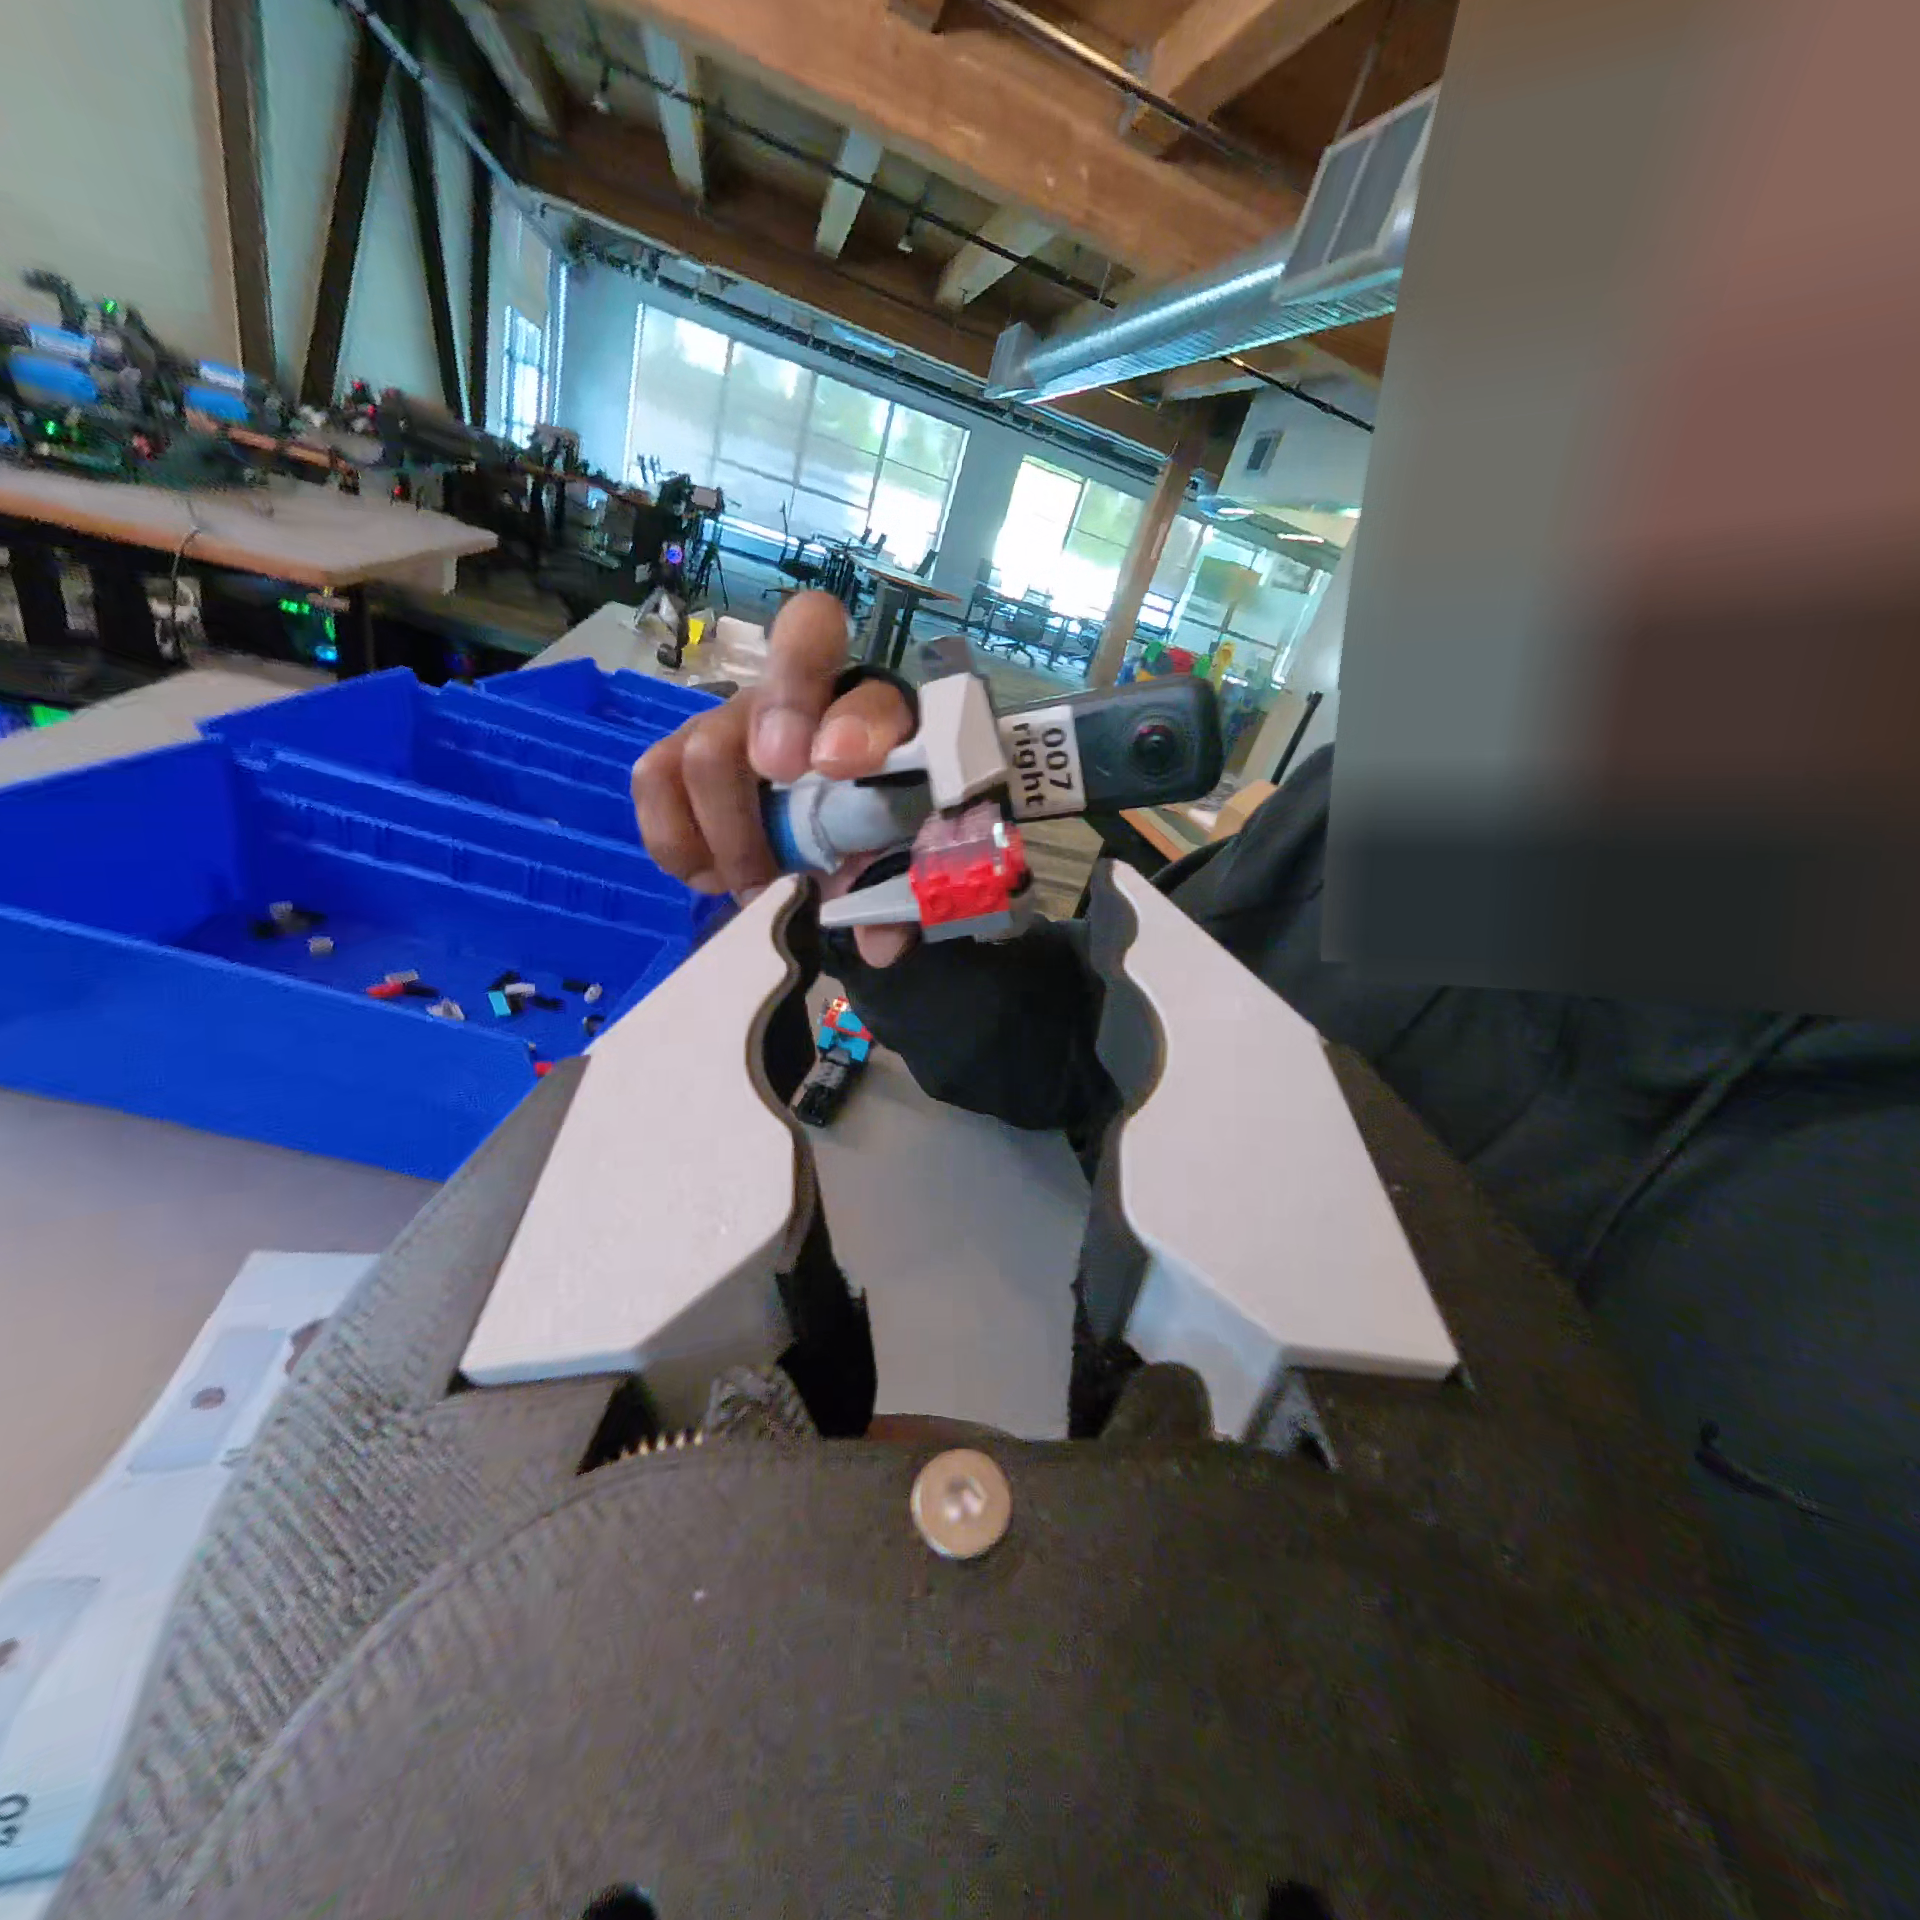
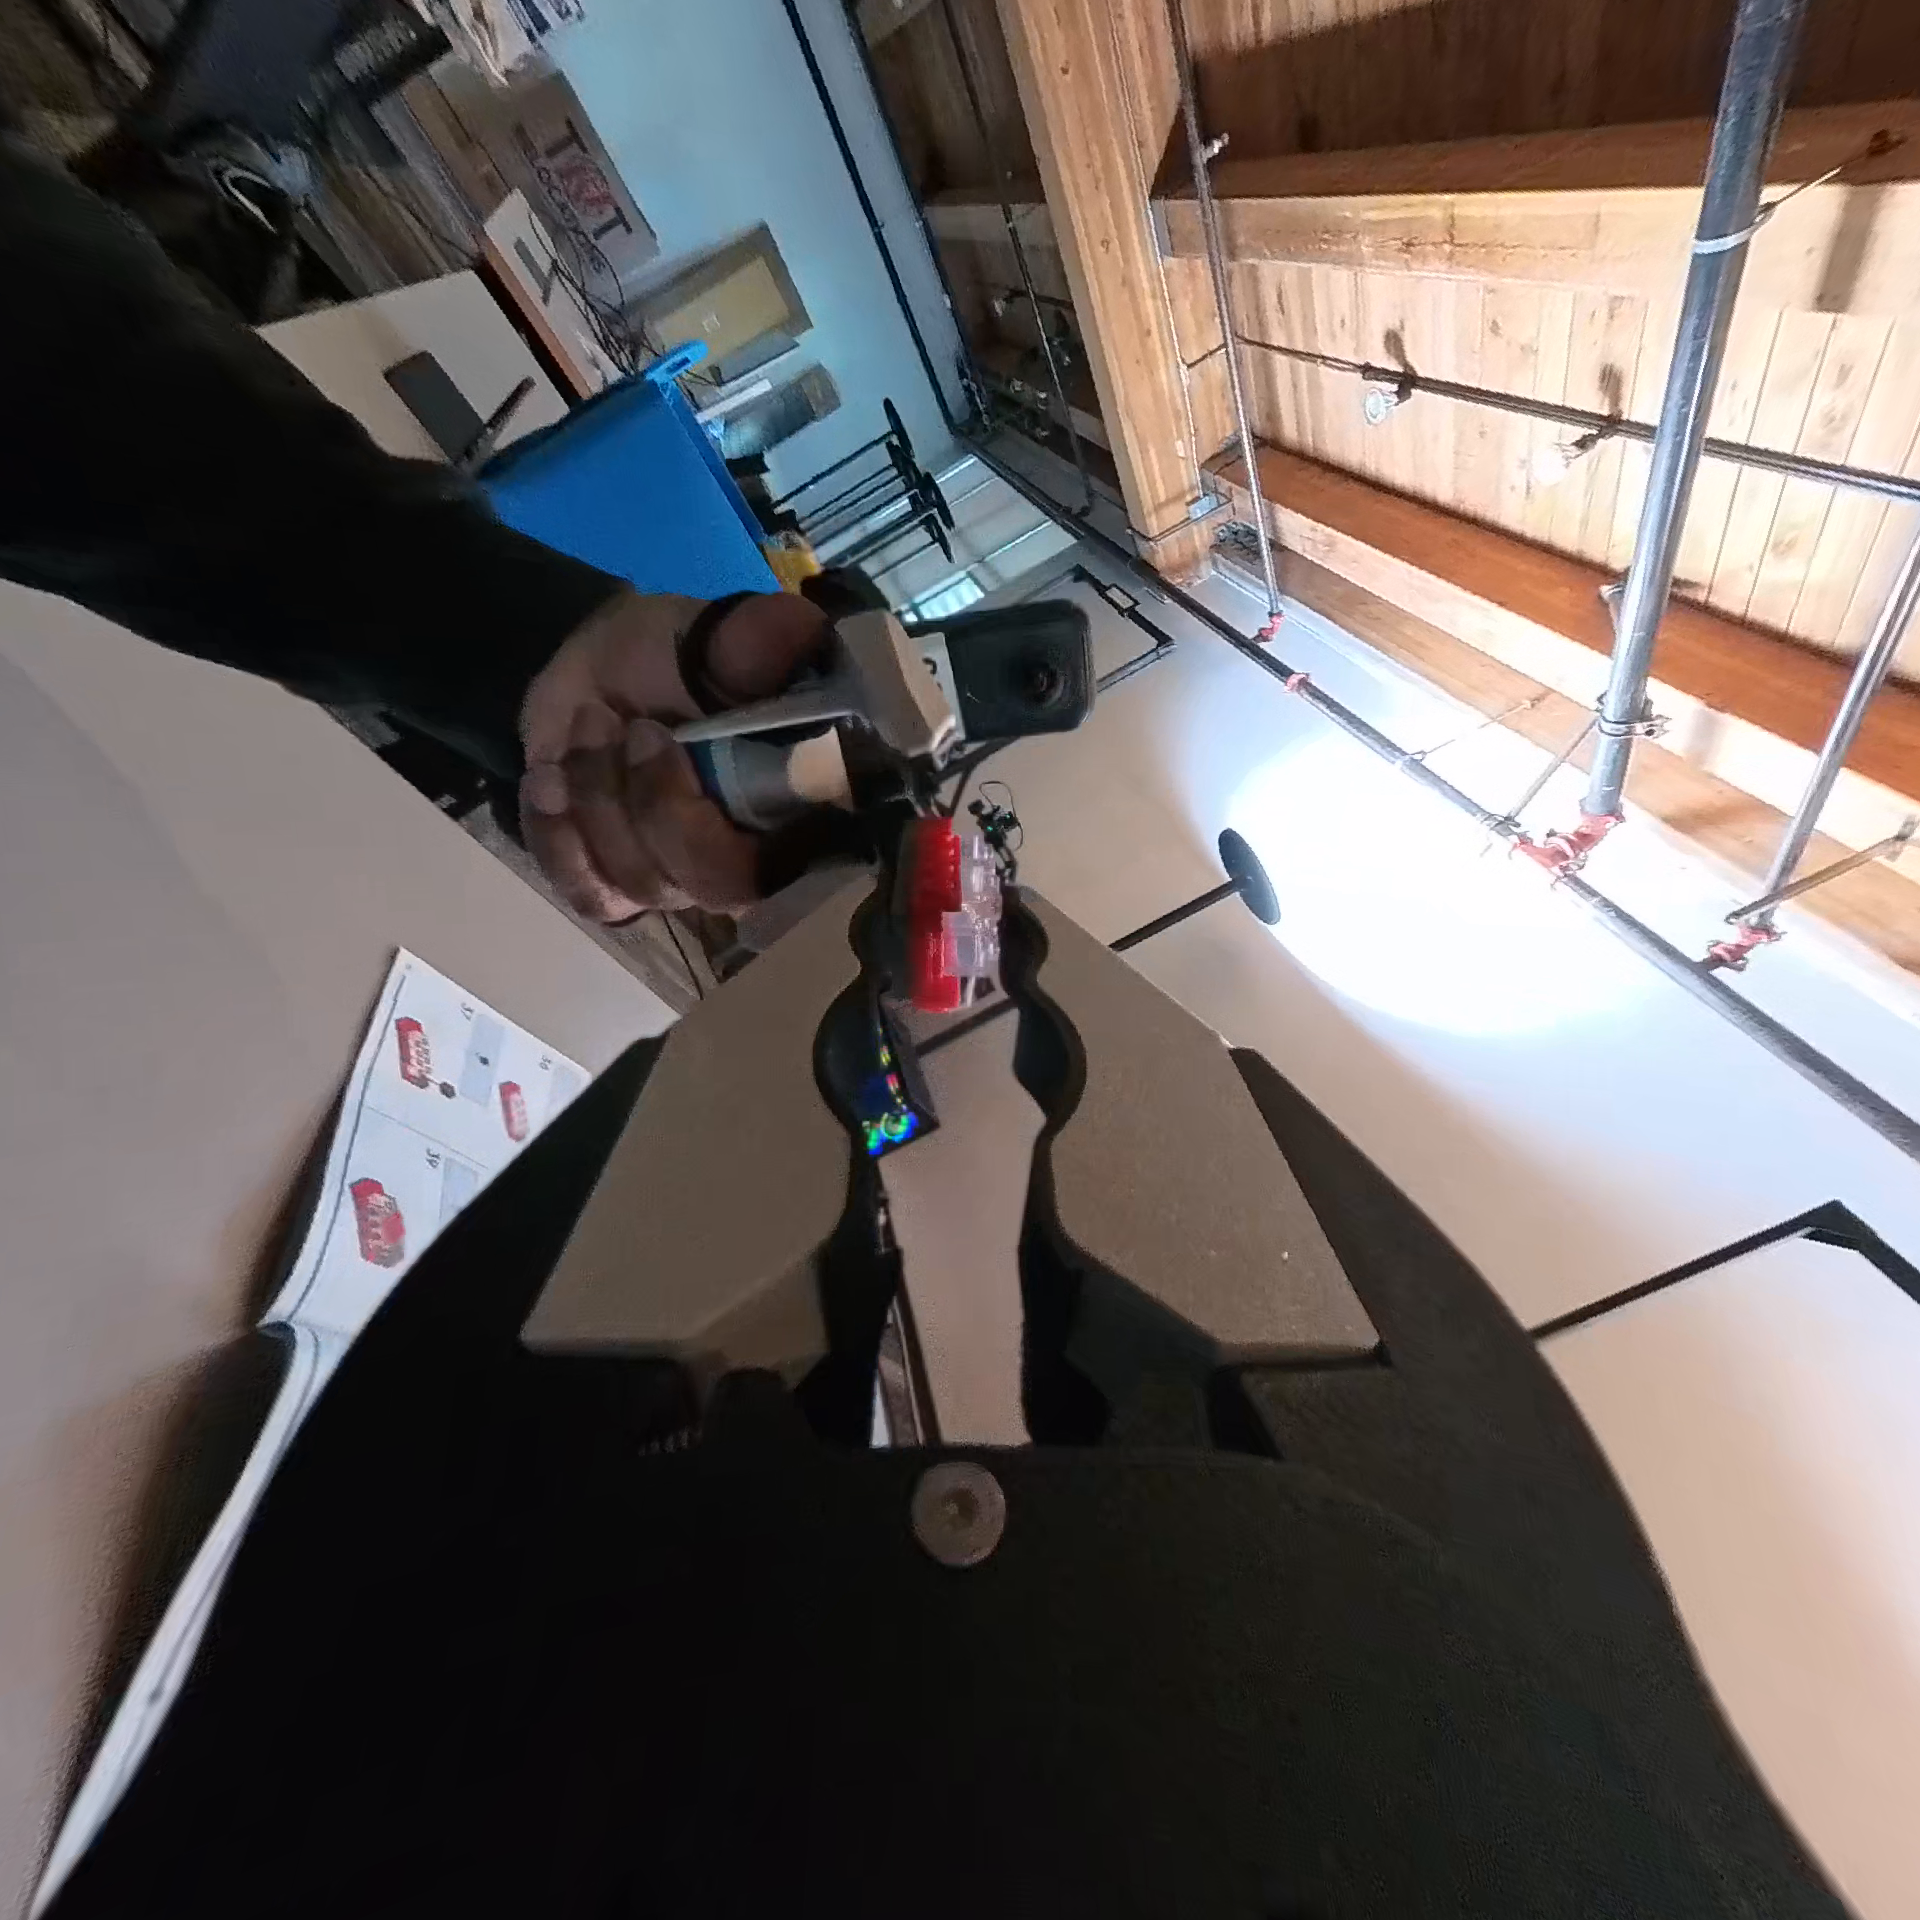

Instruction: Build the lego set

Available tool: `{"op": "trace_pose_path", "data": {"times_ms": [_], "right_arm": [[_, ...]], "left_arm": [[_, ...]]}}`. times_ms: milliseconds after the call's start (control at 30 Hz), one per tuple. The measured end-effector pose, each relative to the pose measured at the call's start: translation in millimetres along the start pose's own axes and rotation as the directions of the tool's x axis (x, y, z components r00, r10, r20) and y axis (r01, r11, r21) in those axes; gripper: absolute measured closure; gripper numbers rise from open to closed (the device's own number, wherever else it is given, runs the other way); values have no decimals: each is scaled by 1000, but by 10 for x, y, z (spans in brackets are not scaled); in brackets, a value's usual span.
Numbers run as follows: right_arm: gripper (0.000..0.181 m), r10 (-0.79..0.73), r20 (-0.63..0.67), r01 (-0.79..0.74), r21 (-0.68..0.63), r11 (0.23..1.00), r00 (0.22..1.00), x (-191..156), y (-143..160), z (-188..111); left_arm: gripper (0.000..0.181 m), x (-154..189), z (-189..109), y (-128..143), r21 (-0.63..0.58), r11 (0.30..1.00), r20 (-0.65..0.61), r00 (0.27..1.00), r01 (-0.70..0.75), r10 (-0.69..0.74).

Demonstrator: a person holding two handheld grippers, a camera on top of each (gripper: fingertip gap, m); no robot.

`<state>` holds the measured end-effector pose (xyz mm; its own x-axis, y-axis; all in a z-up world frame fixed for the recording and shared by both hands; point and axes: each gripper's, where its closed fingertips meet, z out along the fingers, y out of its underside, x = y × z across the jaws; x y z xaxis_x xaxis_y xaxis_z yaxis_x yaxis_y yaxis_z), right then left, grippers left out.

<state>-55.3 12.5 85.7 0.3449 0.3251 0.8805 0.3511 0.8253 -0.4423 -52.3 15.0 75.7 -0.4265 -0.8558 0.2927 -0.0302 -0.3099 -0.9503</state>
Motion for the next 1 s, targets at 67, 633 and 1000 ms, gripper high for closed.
{"op": "trace_pose_path", "data": {"times_ms": [67, 633, 1000], "right_arm": [[163, -17, -3, 17, -9, 1000, 1000, -6, 24, 0], [164, 32, 37, -33, 16, 999, 999, 4, -1, -77], [150, 164, -10, -163, 62, 985, 986, 117, 21, -90]], "left_arm": [[129, -16, 33, 1, 27, 999, -18, 1000, 23, -22], [158, 26, 219, 39, 34, 996, -79, 994, 80, -77], [158, -6, 260, -75, 73, 992, -8, 995, 104, -103]]}}
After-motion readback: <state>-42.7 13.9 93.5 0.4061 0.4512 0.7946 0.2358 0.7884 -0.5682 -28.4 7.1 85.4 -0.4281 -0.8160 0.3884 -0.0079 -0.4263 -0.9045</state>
